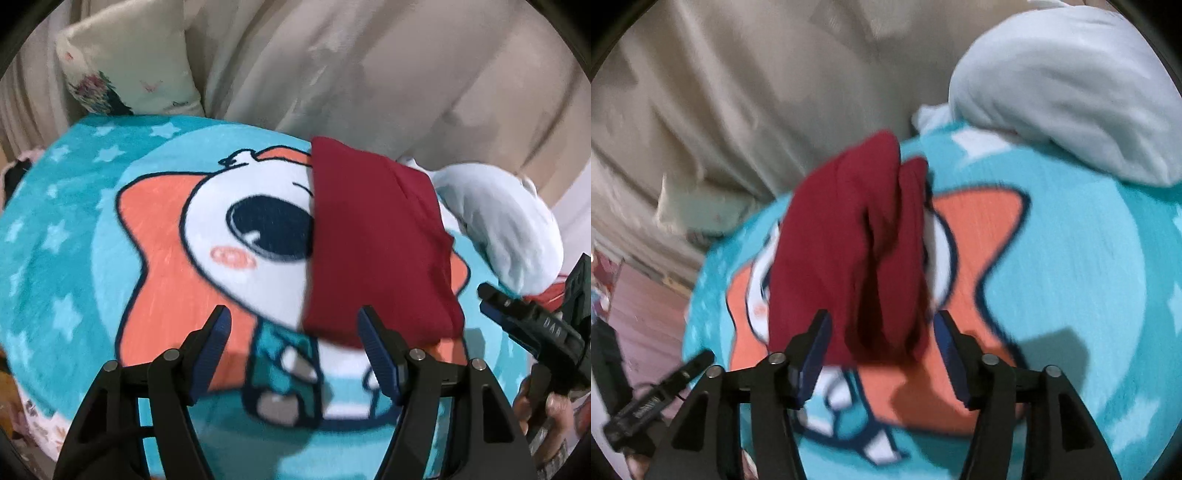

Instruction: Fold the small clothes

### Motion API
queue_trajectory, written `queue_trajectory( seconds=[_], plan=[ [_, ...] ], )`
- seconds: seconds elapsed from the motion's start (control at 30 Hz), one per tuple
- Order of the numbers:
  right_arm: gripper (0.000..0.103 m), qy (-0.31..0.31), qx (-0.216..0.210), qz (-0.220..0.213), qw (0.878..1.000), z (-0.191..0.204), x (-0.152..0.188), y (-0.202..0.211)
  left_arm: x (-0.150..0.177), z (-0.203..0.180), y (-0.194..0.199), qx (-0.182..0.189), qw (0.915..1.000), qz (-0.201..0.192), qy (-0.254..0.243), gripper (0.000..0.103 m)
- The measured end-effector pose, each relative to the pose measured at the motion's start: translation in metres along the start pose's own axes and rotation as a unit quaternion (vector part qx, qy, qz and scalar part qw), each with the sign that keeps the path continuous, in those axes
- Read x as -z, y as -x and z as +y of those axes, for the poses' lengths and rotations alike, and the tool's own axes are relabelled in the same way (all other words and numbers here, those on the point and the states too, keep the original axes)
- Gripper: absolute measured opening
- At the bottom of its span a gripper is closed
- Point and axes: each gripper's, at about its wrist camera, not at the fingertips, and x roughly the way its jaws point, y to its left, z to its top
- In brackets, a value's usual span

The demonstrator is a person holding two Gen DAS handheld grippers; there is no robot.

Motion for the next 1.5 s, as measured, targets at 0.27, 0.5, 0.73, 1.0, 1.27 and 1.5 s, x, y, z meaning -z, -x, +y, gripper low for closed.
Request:
queue_trajectory(
  seconds=[0.27, 0.5, 0.73, 1.0, 1.27, 1.5],
  plan=[
    [0.067, -0.084, -0.027, 0.008, 0.996, -0.027, -0.061, -0.066, -0.059, 0.006, -0.087, 0.121, 0.9875, 0.1, 0.005, 0.07],
    [0.067, -0.085, -0.039, 0.052, 0.994, -0.028, -0.083, -0.114, -0.092, -0.007, -0.154, 0.191, 0.9696, 0.152, 0.02, 0.082],
    [0.041, -0.096, -0.063, 0.065, 0.991, -0.017, -0.085, -0.126, -0.088, -0.032, -0.152, 0.21, 0.968, 0.136, 0.008, 0.068],
    [0.039, -0.066, -0.145, 0.032, 0.987, 0.035, -0.103, -0.094, -0.11, -0.016, -0.092, 0.228, 0.9703, 0.08, 0.019, 0.062],
    [0.047, -0.056, -0.029, 0.043, 0.997, 0.036, -0.095, -0.127, -0.102, 0.001, -0.089, 0.077, 0.9954, 0.05, -0.028, 0.063],
    [0.047, 0.009, -0.07, 0.0, 0.998, 0.097, -0.091, -0.074, -0.086, 0.032, -0.048, 0.044, 0.9989, 0.001, -0.017, 0.064]
  ],
)
